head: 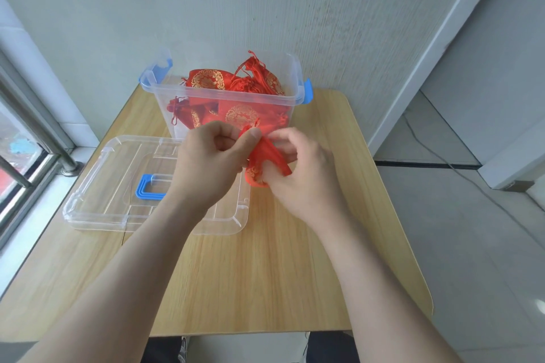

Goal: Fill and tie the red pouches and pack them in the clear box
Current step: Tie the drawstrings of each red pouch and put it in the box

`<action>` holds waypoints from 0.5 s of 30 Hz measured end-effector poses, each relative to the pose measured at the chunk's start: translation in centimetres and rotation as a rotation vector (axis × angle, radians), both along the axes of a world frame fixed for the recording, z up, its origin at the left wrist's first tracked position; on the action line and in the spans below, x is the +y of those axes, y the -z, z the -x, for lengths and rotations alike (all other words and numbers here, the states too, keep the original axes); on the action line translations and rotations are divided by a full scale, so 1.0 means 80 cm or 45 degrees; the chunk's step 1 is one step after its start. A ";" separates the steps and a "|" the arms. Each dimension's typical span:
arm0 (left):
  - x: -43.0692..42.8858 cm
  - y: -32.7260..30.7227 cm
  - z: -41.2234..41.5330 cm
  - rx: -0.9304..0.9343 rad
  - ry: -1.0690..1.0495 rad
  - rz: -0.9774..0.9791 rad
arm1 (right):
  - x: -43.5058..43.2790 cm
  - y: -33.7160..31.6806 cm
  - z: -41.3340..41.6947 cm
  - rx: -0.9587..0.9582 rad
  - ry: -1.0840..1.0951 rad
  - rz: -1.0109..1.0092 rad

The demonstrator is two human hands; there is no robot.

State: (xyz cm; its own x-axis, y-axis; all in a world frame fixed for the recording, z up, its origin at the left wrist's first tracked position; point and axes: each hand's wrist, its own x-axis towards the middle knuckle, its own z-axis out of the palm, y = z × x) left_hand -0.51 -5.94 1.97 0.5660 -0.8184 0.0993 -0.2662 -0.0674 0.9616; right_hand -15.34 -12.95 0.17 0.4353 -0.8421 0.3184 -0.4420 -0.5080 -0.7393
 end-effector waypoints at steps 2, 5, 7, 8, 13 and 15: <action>0.002 -0.004 -0.002 0.035 0.037 0.028 | 0.001 0.008 -0.002 0.045 0.093 0.198; 0.001 -0.003 -0.011 -0.025 0.001 0.011 | -0.003 0.005 -0.004 -0.036 0.248 0.269; -0.001 0.004 -0.022 -0.091 -0.083 -0.039 | -0.002 -0.007 -0.009 -0.082 0.287 0.298; -0.002 0.007 -0.026 -0.140 -0.117 -0.083 | -0.003 -0.012 -0.012 -0.116 0.294 0.277; 0.002 0.013 -0.038 -0.339 -0.124 -0.244 | -0.012 -0.039 -0.034 -0.347 0.323 0.312; 0.002 0.012 -0.039 -0.352 -0.108 -0.246 | -0.015 -0.054 -0.046 -0.379 0.416 0.439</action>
State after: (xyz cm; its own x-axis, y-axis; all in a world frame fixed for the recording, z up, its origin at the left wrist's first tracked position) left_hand 2.57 -5.75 1.00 0.6063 -0.7881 0.1060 -0.5003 -0.2744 0.8213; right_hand -11.67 -14.16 4.51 0.0182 -0.7434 0.6686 -0.4149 -0.6140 -0.6715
